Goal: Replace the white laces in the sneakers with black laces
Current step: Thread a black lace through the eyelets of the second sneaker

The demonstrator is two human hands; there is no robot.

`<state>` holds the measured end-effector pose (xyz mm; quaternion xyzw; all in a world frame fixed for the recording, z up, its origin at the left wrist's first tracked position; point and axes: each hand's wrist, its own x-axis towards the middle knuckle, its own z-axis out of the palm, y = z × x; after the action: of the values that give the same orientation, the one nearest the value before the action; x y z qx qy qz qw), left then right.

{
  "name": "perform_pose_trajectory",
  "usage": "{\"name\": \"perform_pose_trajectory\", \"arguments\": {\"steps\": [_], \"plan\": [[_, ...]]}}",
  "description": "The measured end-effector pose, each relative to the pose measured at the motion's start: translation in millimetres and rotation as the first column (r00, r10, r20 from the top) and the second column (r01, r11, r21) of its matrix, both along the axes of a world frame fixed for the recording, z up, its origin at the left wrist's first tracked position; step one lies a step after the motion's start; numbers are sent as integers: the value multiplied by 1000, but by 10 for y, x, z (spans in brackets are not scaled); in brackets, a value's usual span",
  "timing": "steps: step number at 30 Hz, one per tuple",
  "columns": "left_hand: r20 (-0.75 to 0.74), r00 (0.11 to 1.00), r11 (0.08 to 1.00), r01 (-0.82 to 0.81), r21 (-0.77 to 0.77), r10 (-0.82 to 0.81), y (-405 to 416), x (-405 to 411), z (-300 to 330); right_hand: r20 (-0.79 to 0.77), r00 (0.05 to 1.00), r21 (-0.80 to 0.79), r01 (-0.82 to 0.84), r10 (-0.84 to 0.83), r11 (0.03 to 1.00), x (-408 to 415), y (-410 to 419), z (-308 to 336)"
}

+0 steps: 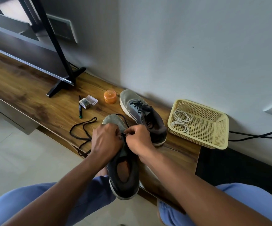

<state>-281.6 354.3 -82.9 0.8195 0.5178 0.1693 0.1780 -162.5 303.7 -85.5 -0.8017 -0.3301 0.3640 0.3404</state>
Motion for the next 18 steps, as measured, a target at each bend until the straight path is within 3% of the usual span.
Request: {"name": "perform_pose_trajectory", "arguments": {"steps": [9, 18], "plan": [[85, 992, 989, -80, -121, 91, 6, 13, -40, 15, 1000, 6, -18, 18, 1000, 14, -9, 2], [31, 996, 995, -80, -59, 82, -15, 43, -51, -23, 999, 3, -36, 36, 999, 26, -34, 19]]}}
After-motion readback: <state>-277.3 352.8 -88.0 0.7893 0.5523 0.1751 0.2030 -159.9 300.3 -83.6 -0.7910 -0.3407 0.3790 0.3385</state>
